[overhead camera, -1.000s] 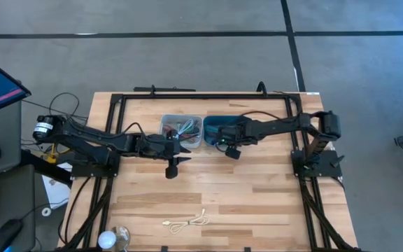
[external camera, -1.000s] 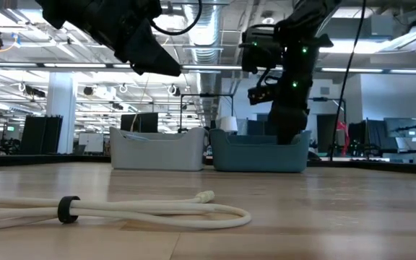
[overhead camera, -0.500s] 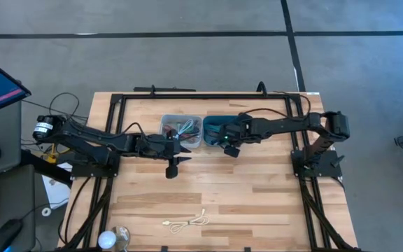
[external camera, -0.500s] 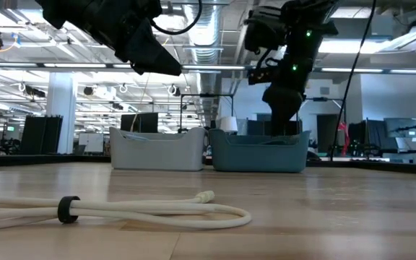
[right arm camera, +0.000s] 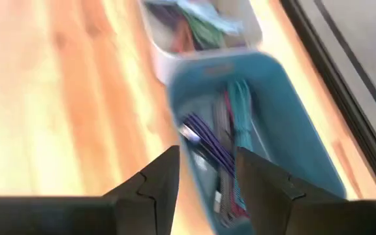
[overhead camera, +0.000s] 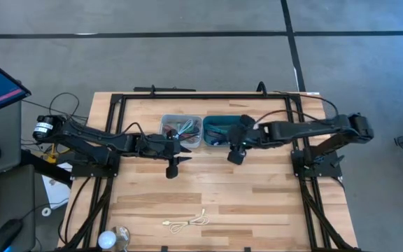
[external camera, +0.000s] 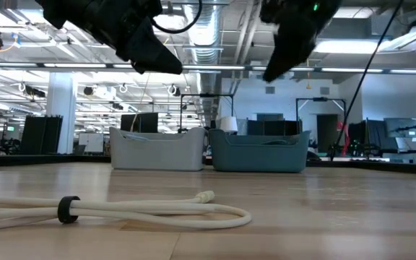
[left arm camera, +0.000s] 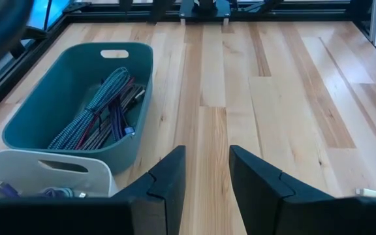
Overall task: Pick & Place USB Port
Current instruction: Put the white charger cable into the white bin
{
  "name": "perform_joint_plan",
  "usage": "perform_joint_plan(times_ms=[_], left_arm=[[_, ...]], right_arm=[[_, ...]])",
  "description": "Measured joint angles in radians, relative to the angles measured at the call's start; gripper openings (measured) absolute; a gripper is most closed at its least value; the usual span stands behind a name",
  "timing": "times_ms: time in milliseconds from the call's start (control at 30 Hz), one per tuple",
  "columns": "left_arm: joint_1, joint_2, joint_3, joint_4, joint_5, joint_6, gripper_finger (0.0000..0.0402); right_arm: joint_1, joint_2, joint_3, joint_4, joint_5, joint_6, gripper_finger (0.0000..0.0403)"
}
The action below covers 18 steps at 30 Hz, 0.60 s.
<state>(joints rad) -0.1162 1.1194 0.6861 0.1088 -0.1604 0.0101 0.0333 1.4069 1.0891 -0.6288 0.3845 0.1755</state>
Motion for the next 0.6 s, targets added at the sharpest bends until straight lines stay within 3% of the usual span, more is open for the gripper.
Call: perform_joint_plan(times_ms=[300,600], left_arm=[[0.0,0.0,0.0,0.005,0.0,0.0,0.0117],[0.0,0.0,0.0,0.005,0.0,0.0,0.0117]], right_arm=[[0.148,-0.121,0.0,0.134,0.0,0.009,0.0126],[0.262,-0.134,0.0,0.19,0.001,0.009,0.0123]])
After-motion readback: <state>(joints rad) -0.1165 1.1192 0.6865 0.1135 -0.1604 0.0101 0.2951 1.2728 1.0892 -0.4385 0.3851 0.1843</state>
